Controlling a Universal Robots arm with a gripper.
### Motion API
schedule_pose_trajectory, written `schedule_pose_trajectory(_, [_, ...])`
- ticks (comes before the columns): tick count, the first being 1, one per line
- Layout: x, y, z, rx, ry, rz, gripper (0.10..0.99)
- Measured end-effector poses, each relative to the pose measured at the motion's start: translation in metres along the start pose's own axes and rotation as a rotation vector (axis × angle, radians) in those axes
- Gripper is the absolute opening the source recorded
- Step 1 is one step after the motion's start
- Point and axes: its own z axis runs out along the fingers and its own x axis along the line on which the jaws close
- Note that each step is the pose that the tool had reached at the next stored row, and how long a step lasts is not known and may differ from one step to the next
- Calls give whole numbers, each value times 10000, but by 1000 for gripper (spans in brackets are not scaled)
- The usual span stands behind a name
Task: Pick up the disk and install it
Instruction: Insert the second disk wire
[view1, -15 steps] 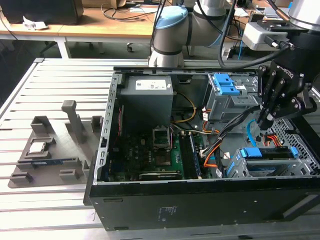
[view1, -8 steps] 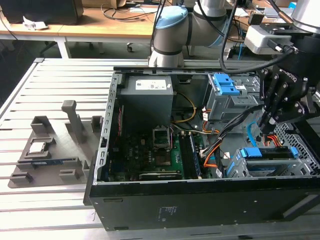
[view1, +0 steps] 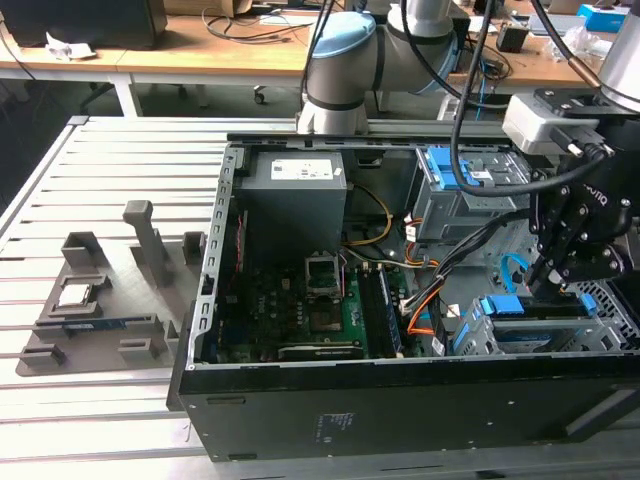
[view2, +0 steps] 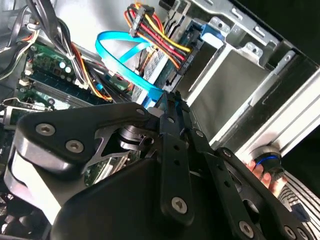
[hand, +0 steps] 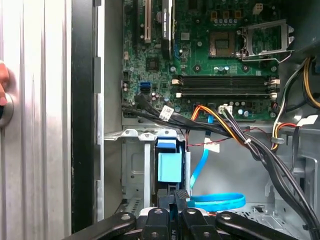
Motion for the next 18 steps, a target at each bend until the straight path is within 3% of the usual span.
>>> schedule_pose_trajectory(2, [-18,-43,32,-1,0,-4,161])
schedule_pose_trajectory(6, [-28,-46,92,0,-12,-22,161])
schedule_pose_trajectory(10, [-47,-70,99,2,-31,-44,161])
schedule_pose_trajectory(12, [-51,-72,100,3,-83,-57,161])
schedule_pose_trajectory(18, [-50,-74,141,31,-94,-393,161])
